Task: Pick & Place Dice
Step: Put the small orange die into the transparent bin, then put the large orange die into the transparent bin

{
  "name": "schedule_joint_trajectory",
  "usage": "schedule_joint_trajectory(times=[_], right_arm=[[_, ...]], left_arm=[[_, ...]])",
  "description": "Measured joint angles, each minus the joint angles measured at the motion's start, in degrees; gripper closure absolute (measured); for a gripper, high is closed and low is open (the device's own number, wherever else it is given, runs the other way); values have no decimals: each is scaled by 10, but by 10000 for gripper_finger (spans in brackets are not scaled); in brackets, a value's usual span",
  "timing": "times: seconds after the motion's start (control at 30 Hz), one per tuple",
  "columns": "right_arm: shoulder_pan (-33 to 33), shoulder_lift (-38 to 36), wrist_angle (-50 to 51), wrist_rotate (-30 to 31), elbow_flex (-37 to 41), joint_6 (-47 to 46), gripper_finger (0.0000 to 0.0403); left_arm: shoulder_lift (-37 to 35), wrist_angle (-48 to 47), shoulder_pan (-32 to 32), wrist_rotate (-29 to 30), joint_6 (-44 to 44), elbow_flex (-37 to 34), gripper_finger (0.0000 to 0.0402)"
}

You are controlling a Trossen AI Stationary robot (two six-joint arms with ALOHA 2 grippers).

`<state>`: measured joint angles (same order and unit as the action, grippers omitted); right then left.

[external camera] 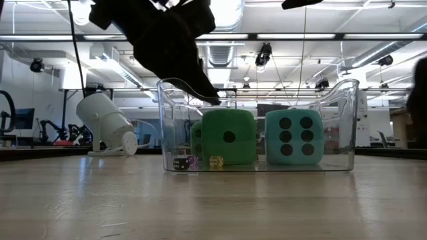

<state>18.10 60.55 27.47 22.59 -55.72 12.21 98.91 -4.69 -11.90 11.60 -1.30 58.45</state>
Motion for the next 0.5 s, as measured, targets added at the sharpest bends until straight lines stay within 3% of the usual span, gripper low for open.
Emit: schedule_joint_trajectory(times=[0.5], right_arm=[[0,0,0,0,0,-2,3]], left_arm=[[3,-62,5,-2,-31,16,227]])
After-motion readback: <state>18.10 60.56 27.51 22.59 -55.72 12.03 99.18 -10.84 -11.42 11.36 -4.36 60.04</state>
